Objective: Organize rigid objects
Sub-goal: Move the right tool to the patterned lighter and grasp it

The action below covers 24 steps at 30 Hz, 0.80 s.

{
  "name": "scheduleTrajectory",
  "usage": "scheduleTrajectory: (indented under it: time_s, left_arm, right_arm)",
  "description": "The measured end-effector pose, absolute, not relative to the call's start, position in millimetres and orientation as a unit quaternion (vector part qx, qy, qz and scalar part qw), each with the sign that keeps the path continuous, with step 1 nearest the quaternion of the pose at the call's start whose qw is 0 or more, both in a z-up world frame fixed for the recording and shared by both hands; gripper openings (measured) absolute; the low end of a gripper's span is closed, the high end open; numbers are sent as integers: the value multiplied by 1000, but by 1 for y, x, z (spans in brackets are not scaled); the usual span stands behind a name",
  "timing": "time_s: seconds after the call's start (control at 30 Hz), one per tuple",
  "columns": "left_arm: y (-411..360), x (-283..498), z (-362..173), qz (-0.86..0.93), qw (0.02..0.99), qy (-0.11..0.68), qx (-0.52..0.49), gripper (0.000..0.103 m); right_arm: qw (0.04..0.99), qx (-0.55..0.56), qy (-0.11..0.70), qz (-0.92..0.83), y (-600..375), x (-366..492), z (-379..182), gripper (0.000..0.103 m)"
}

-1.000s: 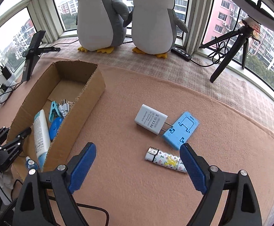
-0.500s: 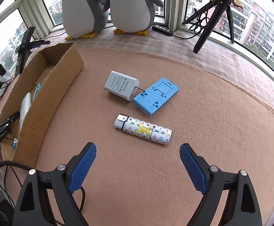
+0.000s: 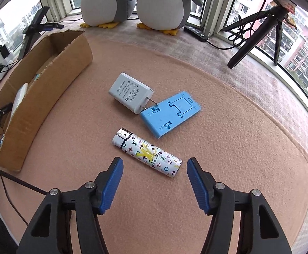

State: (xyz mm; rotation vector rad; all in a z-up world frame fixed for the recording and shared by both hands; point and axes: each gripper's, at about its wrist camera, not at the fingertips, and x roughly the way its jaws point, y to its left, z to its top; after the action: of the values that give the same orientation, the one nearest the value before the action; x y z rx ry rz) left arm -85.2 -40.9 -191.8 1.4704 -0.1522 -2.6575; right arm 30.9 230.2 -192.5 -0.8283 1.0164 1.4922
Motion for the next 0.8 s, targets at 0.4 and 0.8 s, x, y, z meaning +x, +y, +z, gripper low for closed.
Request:
scheduleTrajectory:
  time_s: [0.4, 0.8]
  left_arm:
    - [-40, -85, -192, -873, 51, -51, 483, 27]
    - [-40, -85, -192, -873, 51, -51, 483, 27]
  right_arm:
    - [515, -373, 442, 633, 249, 28, -207, 59]
    - [510, -366, 462, 626, 244, 12, -205, 51]
